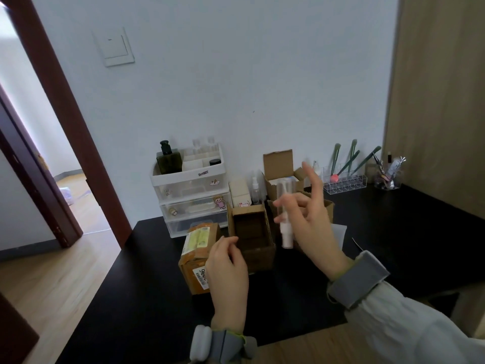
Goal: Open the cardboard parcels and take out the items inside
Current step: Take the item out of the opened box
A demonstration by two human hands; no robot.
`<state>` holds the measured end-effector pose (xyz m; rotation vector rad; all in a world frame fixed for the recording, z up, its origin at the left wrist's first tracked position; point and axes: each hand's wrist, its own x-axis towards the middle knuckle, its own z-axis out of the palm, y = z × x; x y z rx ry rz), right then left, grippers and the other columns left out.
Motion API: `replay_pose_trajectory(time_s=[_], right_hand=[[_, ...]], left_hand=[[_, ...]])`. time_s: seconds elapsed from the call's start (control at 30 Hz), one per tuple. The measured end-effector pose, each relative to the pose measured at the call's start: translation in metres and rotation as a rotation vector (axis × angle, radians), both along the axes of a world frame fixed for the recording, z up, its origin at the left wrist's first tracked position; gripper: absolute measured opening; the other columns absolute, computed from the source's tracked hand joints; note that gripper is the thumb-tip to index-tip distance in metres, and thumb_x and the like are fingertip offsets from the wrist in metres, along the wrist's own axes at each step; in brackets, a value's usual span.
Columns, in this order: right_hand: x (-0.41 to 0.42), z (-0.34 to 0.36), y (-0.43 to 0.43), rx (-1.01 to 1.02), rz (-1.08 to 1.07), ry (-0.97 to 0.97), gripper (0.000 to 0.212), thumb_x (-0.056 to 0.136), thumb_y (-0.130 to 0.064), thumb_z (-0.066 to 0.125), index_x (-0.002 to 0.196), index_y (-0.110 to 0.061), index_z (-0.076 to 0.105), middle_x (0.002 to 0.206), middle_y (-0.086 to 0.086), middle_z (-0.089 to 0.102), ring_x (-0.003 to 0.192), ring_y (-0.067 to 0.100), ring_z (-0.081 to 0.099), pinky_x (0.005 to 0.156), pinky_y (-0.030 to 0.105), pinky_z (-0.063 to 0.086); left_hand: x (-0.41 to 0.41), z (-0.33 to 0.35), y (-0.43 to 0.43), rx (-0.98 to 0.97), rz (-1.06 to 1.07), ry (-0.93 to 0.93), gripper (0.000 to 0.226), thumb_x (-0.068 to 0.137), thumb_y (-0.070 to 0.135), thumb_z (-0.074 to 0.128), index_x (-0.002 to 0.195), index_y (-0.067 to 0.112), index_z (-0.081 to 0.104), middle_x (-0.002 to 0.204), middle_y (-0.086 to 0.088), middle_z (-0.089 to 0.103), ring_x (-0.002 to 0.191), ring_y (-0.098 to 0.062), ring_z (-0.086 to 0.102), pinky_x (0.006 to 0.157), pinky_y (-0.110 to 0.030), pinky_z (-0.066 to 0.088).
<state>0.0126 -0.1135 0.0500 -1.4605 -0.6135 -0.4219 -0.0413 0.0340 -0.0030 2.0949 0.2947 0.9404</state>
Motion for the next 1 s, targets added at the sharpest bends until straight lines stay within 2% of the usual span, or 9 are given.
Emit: replay_pose_trajectory(time_s=[0.1, 0.2, 0.33, 0.43, 0.53, 0.63, 0.73, 0.83, 1.0], right_hand=[[-0.001, 0.006, -0.007, 0.049, 0.013, 0.139, 0.032, 0.097, -0.03, 0.039, 0.128, -0.033, 0.047, 0.084, 0.007, 0.063, 0.056, 0.014, 0.064, 0.053, 0.025, 0.057], [-0.007, 0.005, -0.013, 0.084, 0.069, 0.459, 0.031, 0.101, -0.026, 0.033, 0.124, -0.018, 0.053, 0.086, 0.013, 0.06, 0.053, 0.015, 0.061, 0.048, 0.025, 0.055], [-0.015, -0.007, -0.017, 0.132, 0.277, 0.884, 0.026, 0.1, -0.033, 0.037, 0.115, -0.023, 0.055, 0.1, 0.019, 0.065, 0.072, 0.023, 0.069, 0.055, 0.027, 0.058], [-0.013, -0.024, -0.018, 0.178, 0.396, 1.045, 0.025, 0.097, -0.026, 0.045, 0.122, -0.024, 0.045, 0.107, 0.022, 0.07, 0.091, 0.027, 0.072, 0.058, 0.028, 0.06], [-0.007, -0.047, -0.02, 0.046, 0.386, 1.072, 0.048, 0.092, -0.008, 0.052, 0.136, -0.019, 0.036, 0.105, 0.016, 0.073, 0.089, 0.022, 0.073, 0.057, 0.025, 0.058], [-0.008, -0.065, -0.017, -0.178, 0.298, 1.03, 0.042, 0.091, -0.015, 0.06, 0.127, -0.013, 0.04, 0.084, 0.012, 0.077, 0.063, 0.016, 0.072, 0.049, 0.02, 0.054], [-0.007, -0.077, -0.012, -0.359, 0.208, 0.952, 0.031, 0.095, -0.022, 0.054, 0.119, -0.01, 0.04, 0.067, 0.009, 0.074, 0.043, 0.013, 0.06, 0.042, 0.02, 0.049], [-0.005, -0.083, -0.01, -0.509, 0.17, 0.897, 0.029, 0.095, -0.021, 0.051, 0.121, -0.016, 0.037, 0.072, 0.01, 0.072, 0.041, 0.012, 0.059, 0.042, 0.021, 0.05], [-0.004, -0.087, -0.011, -0.576, 0.142, 0.868, 0.042, 0.094, -0.019, 0.054, 0.131, -0.018, 0.033, 0.074, 0.01, 0.072, 0.041, 0.011, 0.059, 0.043, 0.02, 0.05]], left_hand=[[0.005, 0.004, -0.001, -0.004, -0.039, 0.06, 0.029, 0.098, 0.026, 0.043, 0.121, 0.019, 0.059, 0.118, 0.001, 0.063, 0.104, -0.007, 0.056, 0.086, -0.022, 0.046], [0.006, 0.003, -0.006, -0.011, -0.009, 0.071, 0.042, 0.096, 0.026, 0.046, 0.138, 0.022, 0.043, 0.147, 0.0, 0.039, 0.131, -0.014, 0.04, 0.103, -0.036, 0.042], [-0.003, -0.001, -0.021, 0.16, -0.006, -0.161, 0.039, 0.089, 0.01, 0.054, 0.125, 0.025, 0.053, 0.139, 0.003, 0.045, 0.129, 0.0, 0.032, 0.1, -0.016, 0.025], [-0.005, -0.007, -0.029, 0.169, -0.05, -0.186, 0.035, 0.086, 0.007, 0.057, 0.116, 0.026, 0.059, 0.132, 0.005, 0.05, 0.122, 0.008, 0.03, 0.093, -0.01, 0.024], [-0.005, -0.012, -0.027, 0.152, -0.049, -0.189, 0.032, 0.086, 0.006, 0.057, 0.112, 0.024, 0.061, 0.128, 0.006, 0.053, 0.12, 0.001, 0.038, 0.093, -0.011, 0.027], [-0.008, -0.014, -0.023, 0.153, -0.034, -0.195, 0.032, 0.084, 0.005, 0.058, 0.109, 0.024, 0.062, 0.122, 0.005, 0.056, 0.115, 0.001, 0.04, 0.089, -0.011, 0.03], [-0.01, -0.013, -0.019, 0.147, -0.025, -0.188, 0.033, 0.084, 0.006, 0.057, 0.109, 0.026, 0.062, 0.118, 0.005, 0.057, 0.114, -0.002, 0.044, 0.088, -0.009, 0.03], [-0.012, -0.013, -0.015, 0.14, -0.028, -0.164, 0.033, 0.085, 0.005, 0.057, 0.11, 0.025, 0.062, 0.116, 0.004, 0.059, 0.113, -0.007, 0.049, 0.088, -0.012, 0.032], [-0.014, -0.016, -0.01, 0.135, -0.018, -0.13, 0.031, 0.085, 0.005, 0.058, 0.111, 0.023, 0.062, 0.114, 0.004, 0.06, 0.112, -0.009, 0.051, 0.087, -0.01, 0.031]])
